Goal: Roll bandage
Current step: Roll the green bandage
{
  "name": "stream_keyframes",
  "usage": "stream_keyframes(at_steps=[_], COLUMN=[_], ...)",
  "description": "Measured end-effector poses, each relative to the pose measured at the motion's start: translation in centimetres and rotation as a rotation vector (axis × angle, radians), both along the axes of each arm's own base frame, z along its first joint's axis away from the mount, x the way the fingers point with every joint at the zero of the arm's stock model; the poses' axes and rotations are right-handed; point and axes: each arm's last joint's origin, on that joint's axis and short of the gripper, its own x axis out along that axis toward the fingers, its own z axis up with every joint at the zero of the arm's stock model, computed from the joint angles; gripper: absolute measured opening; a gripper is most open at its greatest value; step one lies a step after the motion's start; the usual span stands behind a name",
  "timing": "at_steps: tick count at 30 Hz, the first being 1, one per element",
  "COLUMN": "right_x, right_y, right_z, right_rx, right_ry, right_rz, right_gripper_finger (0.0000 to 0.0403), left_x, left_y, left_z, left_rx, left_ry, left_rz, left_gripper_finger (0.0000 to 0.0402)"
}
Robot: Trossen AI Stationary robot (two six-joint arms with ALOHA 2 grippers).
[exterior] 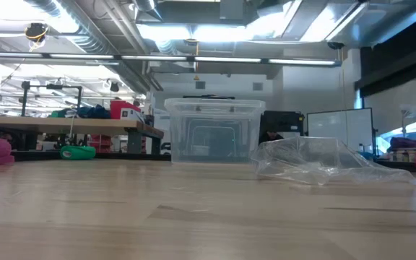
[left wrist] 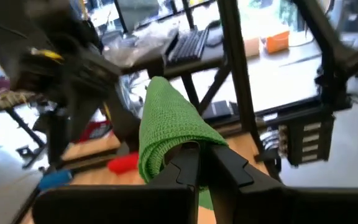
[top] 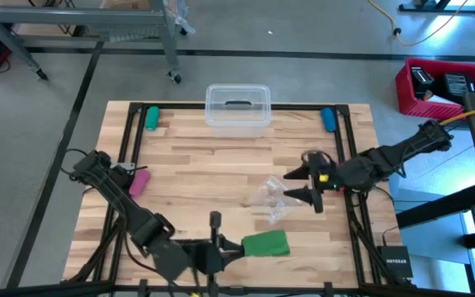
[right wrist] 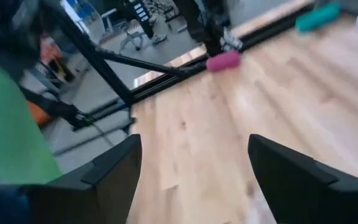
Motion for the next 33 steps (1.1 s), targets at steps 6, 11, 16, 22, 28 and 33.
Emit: stream_keyframes(at_steps=[6, 11, 16, 22, 28, 33], right_x=[-1.3, -0.7, -0.3, -0.3, 1.7, 2.6], right_y=[3.4, 4.2, 5.0, 5.8, 7.6, 8.2], right_z=[-0.5, -1.2, -1.0, -1.1, -1.9, -1.9], right_rx=[-0.27, -0.309, -0.308, -0.38, -0.521, -0.639], right_ry=[-0.035, -0.017, -0.056, -0.071, -0.14, -0.2], right_rz=[-0.045, -0.062, 0.075, 0.162, 0.188, 0.162], right_gripper_finger=[0.0296, 0.0296, 0.0296, 0.0292, 0.0237, 0.0114], left_x=[-0.4, 0.2, 0.6, 0.6, 0.7, 0.7], left_y=[1.6, 2.7, 3.3, 3.3, 3.3, 3.3], left_z=[1.7, 1.8, 1.8, 1.8, 1.7, 1.8], left_rx=[0.008, 0.015, 0.013, 0.008, 0.004, -0.005], left_ry=[-0.028, -0.028, -0.023, -0.023, -0.024, -0.027], left_rz=[0.022, 0.053, 0.071, 0.073, 0.073, 0.074], left_gripper_finger=[0.0011, 0.0011, 0.0011, 0.0011, 0.0011, 0.0011])
